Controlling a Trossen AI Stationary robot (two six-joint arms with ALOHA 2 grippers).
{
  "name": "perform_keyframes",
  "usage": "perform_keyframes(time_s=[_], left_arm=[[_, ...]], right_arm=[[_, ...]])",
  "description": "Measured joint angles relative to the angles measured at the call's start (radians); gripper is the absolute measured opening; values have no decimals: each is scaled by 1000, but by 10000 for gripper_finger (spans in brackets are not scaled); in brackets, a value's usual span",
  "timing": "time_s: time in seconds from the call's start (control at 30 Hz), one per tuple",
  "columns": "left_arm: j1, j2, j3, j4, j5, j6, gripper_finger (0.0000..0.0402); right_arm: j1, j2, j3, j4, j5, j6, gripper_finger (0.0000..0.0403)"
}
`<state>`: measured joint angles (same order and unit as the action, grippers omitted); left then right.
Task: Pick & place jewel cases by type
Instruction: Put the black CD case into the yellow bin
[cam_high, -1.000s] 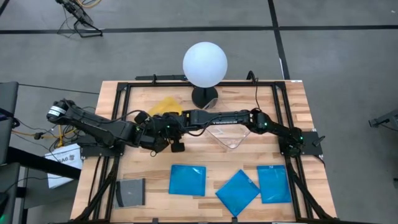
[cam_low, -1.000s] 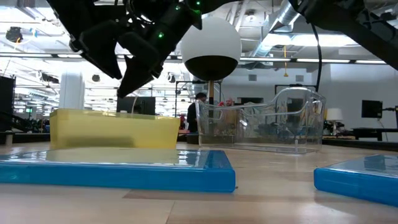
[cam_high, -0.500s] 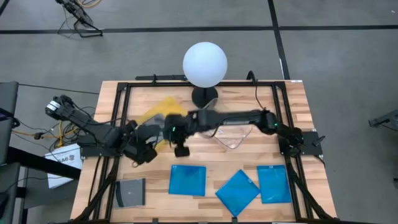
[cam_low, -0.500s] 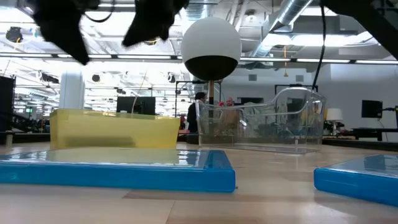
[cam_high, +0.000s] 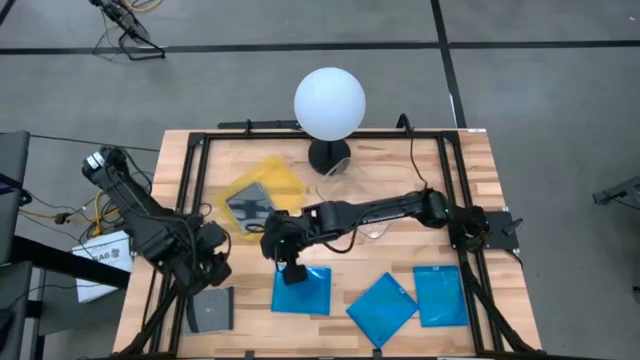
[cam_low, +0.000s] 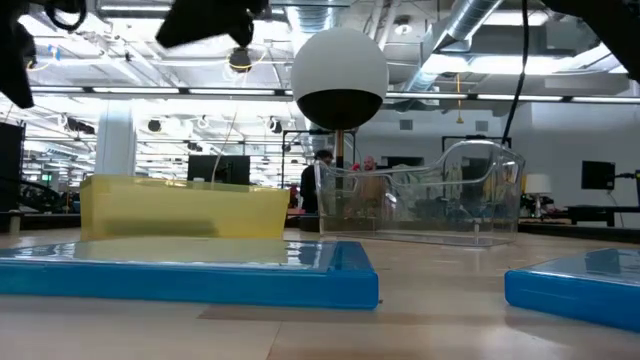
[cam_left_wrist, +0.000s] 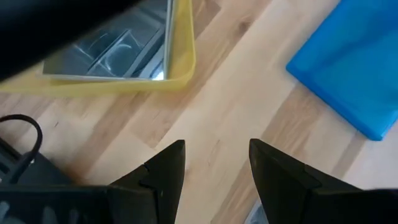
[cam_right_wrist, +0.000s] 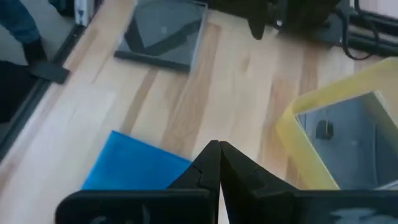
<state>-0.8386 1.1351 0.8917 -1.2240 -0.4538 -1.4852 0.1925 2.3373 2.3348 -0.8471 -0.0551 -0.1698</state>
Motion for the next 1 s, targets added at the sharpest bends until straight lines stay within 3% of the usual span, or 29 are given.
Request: perform_keyframes(time_s=[0.33,0.6,0.83,1.0], left_arm=[[-73,-1,0,1,-47,10,174],[-105,-1,0,-2,-112,11,174],[-105,-1,0,-1,-129,10,174],[-105,-1,0,1,-139,0,174]], right_arm=[[26,-23,-4,-51,-144,98,0],[47,-145,-2,-127,-77,94,0],[63,-218,-3,-309,11,92,0],[70,-237,-3,-402,11,90,0]])
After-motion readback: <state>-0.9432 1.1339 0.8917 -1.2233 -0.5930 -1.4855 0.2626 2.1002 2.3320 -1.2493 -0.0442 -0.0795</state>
